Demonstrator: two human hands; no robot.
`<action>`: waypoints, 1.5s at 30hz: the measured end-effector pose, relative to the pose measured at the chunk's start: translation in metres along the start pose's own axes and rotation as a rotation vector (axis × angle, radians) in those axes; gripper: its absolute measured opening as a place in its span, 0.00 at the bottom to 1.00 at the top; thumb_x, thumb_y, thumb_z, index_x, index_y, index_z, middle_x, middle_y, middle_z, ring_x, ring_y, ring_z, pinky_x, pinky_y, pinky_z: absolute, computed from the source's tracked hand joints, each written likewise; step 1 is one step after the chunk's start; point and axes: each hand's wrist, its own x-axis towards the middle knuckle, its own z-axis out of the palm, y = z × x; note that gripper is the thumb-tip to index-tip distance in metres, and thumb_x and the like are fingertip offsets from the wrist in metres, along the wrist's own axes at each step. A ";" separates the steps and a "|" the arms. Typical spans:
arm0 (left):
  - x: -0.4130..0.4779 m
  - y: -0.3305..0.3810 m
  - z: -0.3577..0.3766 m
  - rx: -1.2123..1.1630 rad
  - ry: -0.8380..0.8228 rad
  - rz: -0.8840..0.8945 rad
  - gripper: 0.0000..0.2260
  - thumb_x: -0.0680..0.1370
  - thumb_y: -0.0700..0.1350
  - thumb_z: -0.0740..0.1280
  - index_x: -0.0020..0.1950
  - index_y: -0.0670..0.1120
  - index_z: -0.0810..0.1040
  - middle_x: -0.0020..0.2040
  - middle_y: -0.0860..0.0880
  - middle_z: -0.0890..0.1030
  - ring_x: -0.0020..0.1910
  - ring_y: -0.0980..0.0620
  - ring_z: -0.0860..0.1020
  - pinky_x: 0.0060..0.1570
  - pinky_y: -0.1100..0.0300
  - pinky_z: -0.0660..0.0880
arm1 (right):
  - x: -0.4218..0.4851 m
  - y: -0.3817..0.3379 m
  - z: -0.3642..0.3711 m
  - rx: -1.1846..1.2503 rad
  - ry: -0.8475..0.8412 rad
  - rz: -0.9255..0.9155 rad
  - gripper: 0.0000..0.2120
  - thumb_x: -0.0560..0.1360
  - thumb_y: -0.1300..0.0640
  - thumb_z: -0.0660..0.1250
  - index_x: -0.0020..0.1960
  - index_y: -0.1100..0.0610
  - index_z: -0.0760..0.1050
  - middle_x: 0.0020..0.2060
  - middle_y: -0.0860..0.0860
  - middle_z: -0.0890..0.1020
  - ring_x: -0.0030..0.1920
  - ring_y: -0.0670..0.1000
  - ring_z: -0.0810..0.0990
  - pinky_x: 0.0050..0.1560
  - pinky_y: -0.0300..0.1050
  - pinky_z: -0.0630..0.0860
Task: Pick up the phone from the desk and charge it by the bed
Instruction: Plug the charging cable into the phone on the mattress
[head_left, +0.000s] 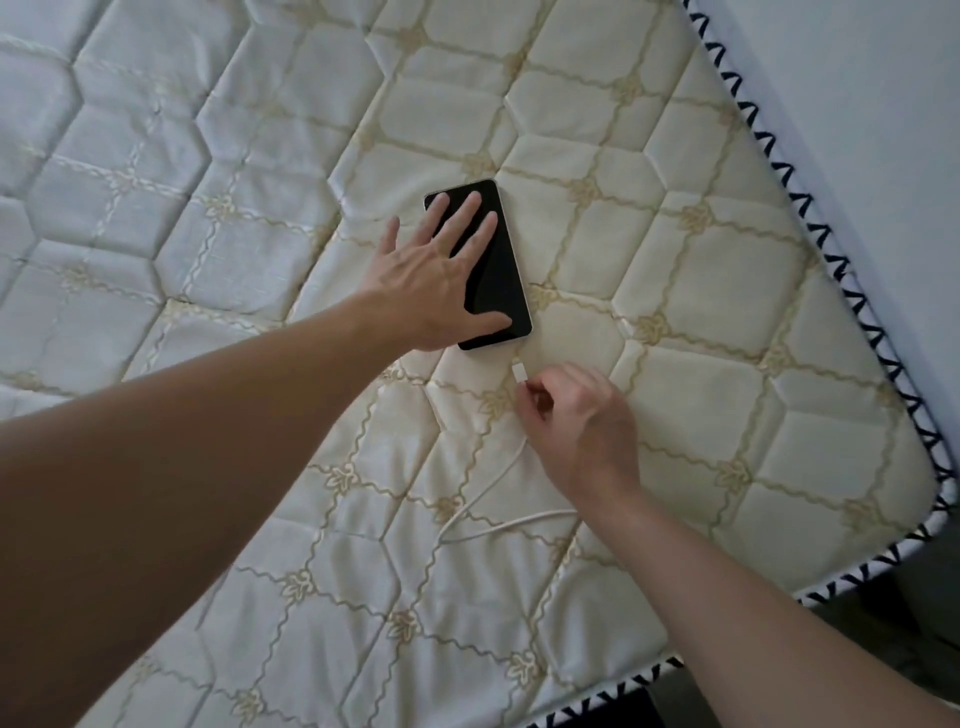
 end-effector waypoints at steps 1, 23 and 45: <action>0.004 -0.002 -0.002 0.000 0.011 -0.004 0.47 0.71 0.75 0.56 0.80 0.55 0.37 0.81 0.52 0.37 0.80 0.48 0.38 0.77 0.40 0.44 | 0.004 -0.001 0.001 -0.005 0.001 -0.017 0.13 0.76 0.51 0.64 0.34 0.56 0.73 0.31 0.50 0.77 0.35 0.54 0.74 0.37 0.49 0.72; 0.034 -0.013 -0.013 -0.114 -0.001 -0.032 0.47 0.69 0.77 0.58 0.80 0.59 0.39 0.81 0.55 0.38 0.80 0.52 0.38 0.77 0.42 0.50 | 0.026 -0.017 0.022 -0.040 0.129 0.022 0.11 0.78 0.52 0.63 0.39 0.55 0.74 0.32 0.49 0.76 0.34 0.53 0.75 0.40 0.52 0.75; 0.030 -0.023 -0.007 -0.190 0.087 0.031 0.47 0.68 0.76 0.62 0.80 0.61 0.45 0.82 0.51 0.40 0.80 0.49 0.40 0.78 0.44 0.48 | 0.032 -0.022 0.025 -0.125 0.128 -0.015 0.10 0.77 0.53 0.67 0.39 0.56 0.74 0.33 0.50 0.77 0.31 0.54 0.75 0.37 0.47 0.70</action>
